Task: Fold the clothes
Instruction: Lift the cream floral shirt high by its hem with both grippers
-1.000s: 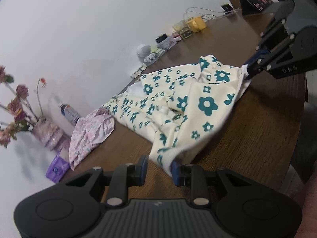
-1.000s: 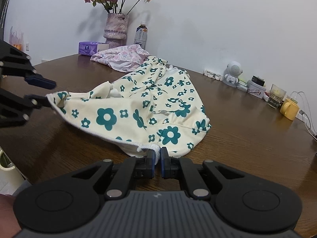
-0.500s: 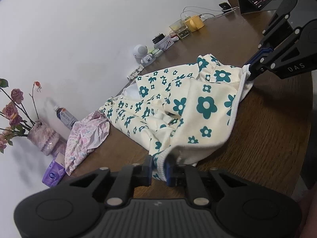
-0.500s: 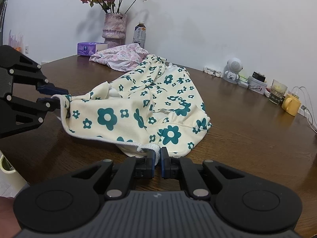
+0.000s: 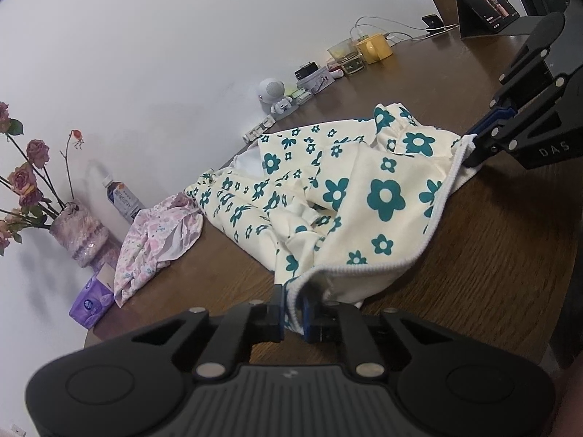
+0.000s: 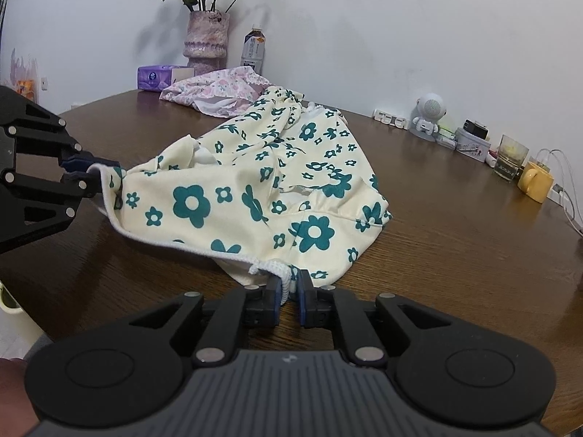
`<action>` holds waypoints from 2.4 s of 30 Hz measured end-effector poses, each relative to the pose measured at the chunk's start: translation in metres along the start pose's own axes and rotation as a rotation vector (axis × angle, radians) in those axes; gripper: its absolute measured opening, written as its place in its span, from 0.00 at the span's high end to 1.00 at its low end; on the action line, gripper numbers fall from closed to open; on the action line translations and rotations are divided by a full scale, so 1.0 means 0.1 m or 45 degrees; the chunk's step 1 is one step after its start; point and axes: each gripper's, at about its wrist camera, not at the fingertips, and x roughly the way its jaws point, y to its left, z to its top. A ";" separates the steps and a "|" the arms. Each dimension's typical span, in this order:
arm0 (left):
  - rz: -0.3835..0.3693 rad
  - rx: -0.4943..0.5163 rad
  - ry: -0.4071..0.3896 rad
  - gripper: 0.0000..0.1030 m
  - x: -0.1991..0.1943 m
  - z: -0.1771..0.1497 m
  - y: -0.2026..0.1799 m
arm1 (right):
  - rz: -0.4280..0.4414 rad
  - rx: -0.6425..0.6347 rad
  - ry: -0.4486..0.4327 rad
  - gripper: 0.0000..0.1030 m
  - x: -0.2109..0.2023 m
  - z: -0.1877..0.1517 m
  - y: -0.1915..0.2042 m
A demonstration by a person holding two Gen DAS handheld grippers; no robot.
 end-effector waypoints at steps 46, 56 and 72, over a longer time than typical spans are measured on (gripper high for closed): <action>0.458 -0.867 -0.590 0.98 -0.76 3.13 3.08 | -0.290 0.071 -0.690 0.98 -1.03 4.33 -1.23; 0.620 -0.947 -0.837 0.98 -0.21 3.40 3.53 | -0.364 0.000 -0.662 0.98 -0.17 4.32 -1.33; 0.358 -0.540 -0.531 0.98 -0.56 1.52 1.54 | -0.253 -0.366 -0.639 0.98 -0.06 2.46 -1.03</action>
